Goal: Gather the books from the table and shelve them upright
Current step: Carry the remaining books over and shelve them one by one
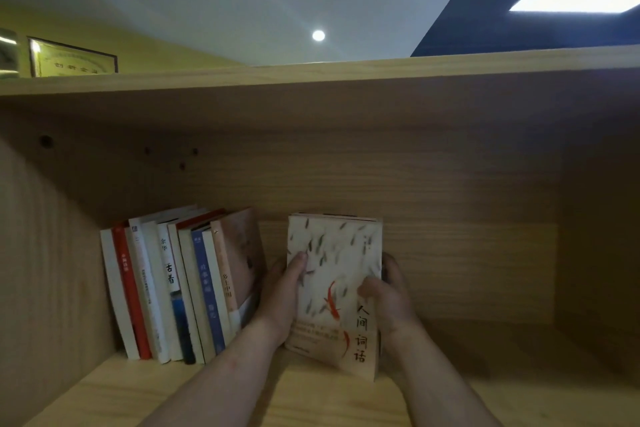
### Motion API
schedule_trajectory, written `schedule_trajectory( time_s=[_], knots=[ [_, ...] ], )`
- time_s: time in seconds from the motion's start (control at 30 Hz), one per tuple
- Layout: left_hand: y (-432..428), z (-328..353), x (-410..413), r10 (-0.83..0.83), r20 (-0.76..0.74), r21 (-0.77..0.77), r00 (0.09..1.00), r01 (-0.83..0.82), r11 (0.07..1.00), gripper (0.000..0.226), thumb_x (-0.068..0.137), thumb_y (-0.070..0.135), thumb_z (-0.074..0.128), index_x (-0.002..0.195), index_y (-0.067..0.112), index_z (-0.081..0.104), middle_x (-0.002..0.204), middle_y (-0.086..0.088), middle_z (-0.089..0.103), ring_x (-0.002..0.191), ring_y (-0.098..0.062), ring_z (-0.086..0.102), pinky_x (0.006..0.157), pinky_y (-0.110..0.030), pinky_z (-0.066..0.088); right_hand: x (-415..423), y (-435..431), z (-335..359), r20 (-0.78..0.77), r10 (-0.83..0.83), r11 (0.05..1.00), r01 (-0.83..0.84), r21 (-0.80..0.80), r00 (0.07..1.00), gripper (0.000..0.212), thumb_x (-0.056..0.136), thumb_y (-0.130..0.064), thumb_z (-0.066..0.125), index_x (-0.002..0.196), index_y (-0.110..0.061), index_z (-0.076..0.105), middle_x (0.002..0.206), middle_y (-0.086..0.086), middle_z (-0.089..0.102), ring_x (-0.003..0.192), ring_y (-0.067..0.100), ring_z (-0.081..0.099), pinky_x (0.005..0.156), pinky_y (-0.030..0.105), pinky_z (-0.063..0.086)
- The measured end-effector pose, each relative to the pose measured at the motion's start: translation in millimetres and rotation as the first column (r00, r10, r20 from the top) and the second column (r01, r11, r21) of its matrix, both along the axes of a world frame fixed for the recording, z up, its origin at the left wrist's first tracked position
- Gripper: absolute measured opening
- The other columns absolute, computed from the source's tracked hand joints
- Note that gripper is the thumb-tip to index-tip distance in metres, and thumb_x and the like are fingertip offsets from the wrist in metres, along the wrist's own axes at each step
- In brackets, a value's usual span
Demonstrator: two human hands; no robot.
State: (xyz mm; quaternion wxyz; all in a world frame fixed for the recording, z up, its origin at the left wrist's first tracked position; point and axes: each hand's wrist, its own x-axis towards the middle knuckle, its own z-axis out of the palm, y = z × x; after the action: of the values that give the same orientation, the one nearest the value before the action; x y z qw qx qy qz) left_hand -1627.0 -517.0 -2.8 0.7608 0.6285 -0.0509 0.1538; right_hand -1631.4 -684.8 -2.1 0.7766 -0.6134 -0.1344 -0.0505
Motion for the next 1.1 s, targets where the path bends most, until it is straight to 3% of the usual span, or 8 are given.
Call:
schedule_trajectory(
  time_s=[0.07, 0.2, 0.27, 0.4, 0.63, 0.77, 0.87, 1.1],
  knots=[
    [-3, -1, -2, 0.028, -0.003, -0.015, 1.000, -0.028, 0.999, 0.035, 0.094, 0.044, 0.059, 0.114, 0.018, 0.071, 0.107, -0.009, 0.077, 0.099, -0.030, 0.074, 0.088, -0.056, 0.057, 2, -3, -1, 0.000, 0.009, 0.998, -0.009, 0.061, 1.000, 0.058, 0.064, -0.008, 0.053, 0.118, -0.027, 0.065, 0.103, 0.013, 0.075, 0.091, 0.036, 0.071, 0.072, 0.049, 0.059],
    [-3, -2, -4, 0.047, -0.029, -0.065, 0.998, -0.049, 0.997, 0.034, 0.090, 0.042, 0.064, 0.115, 0.019, 0.070, 0.109, -0.013, 0.076, 0.097, -0.034, 0.074, 0.086, -0.062, 0.056, 3, -3, -5, 0.044, -0.047, 0.999, 0.048, -0.022, 0.998, 0.043, 0.090, -0.001, 0.047, 0.114, -0.029, 0.068, 0.095, 0.004, 0.076, 0.085, 0.025, 0.070, 0.065, 0.036, 0.054],
    [-2, -1, -5, 0.014, -0.051, -0.084, 0.999, -0.018, 0.996, 0.043, 0.084, 0.048, 0.065, 0.118, 0.023, 0.068, 0.113, -0.012, 0.074, 0.100, -0.034, 0.073, 0.088, -0.061, 0.056, 4, -1, -6, 0.029, -0.032, 0.999, 0.033, -0.008, 0.999, 0.035, 0.090, -0.022, 0.055, 0.122, -0.033, 0.065, 0.107, 0.006, 0.075, 0.095, 0.028, 0.071, 0.074, 0.043, 0.057],
    [-1, 0, -9, -0.103, -0.145, -0.095, 0.984, 0.090, 0.991, 0.038, 0.097, 0.051, 0.051, 0.118, 0.025, 0.069, 0.114, -0.011, 0.075, 0.108, -0.035, 0.070, 0.099, -0.058, 0.051, 7, 3, -10, -0.036, 0.054, 0.999, -0.053, 0.008, 0.998, 0.078, 0.056, -0.078, 0.077, 0.127, -0.048, 0.059, 0.122, 0.003, 0.073, 0.111, 0.033, 0.070, 0.093, 0.063, 0.054],
    [-5, -3, -18, 0.063, -0.051, -0.098, 0.997, -0.068, 0.993, 0.020, 0.090, 0.044, 0.065, 0.109, 0.037, 0.066, 0.110, -0.004, 0.076, 0.100, -0.030, 0.073, 0.087, -0.058, 0.057, 4, 1, -13, 0.052, -0.043, 0.997, 0.046, -0.064, 0.998, 0.057, 0.069, -0.065, 0.070, 0.116, -0.034, 0.066, 0.108, 0.002, 0.078, 0.097, 0.025, 0.076, 0.087, 0.055, 0.060],
    [0, -7, -29, -0.027, -0.141, -0.038, 0.990, 0.022, 0.999, 0.036, 0.079, 0.040, 0.073, 0.111, 0.026, 0.068, 0.104, -0.006, 0.078, 0.097, -0.030, 0.074, 0.091, -0.054, 0.056, 4, 3, -28, -0.029, -0.033, 0.991, 0.029, -0.127, 0.999, 0.045, 0.084, -0.057, 0.069, 0.124, -0.038, 0.063, 0.114, 0.000, 0.075, 0.101, 0.025, 0.073, 0.087, 0.050, 0.059],
    [-4, -12, -38, -0.022, -0.168, -0.001, 0.986, 0.022, 1.000, 0.018, 0.088, 0.019, 0.073, 0.105, 0.019, 0.070, 0.091, -0.007, 0.080, 0.083, -0.028, 0.077, 0.085, -0.050, 0.059, 7, 3, -29, -0.014, -0.084, 0.985, 0.081, -0.151, 0.996, 0.037, 0.091, -0.050, 0.066, 0.124, -0.033, 0.066, 0.112, -0.001, 0.076, 0.098, 0.021, 0.072, 0.078, 0.037, 0.058],
    [-10, -15, -47, 0.431, -0.022, -0.019, 0.902, -0.432, 0.902, 0.045, 0.078, 0.020, 0.083, 0.116, 0.021, 0.059, 0.107, -0.002, 0.074, 0.091, -0.021, 0.073, 0.074, -0.033, 0.060, 6, 11, -32, -0.015, -0.049, 0.925, 0.040, -0.377, 0.999, 0.030, 0.092, -0.052, 0.064, 0.115, -0.034, 0.058, 0.110, -0.012, 0.067, 0.098, 0.010, 0.064, 0.077, 0.030, 0.051]
  ],
)
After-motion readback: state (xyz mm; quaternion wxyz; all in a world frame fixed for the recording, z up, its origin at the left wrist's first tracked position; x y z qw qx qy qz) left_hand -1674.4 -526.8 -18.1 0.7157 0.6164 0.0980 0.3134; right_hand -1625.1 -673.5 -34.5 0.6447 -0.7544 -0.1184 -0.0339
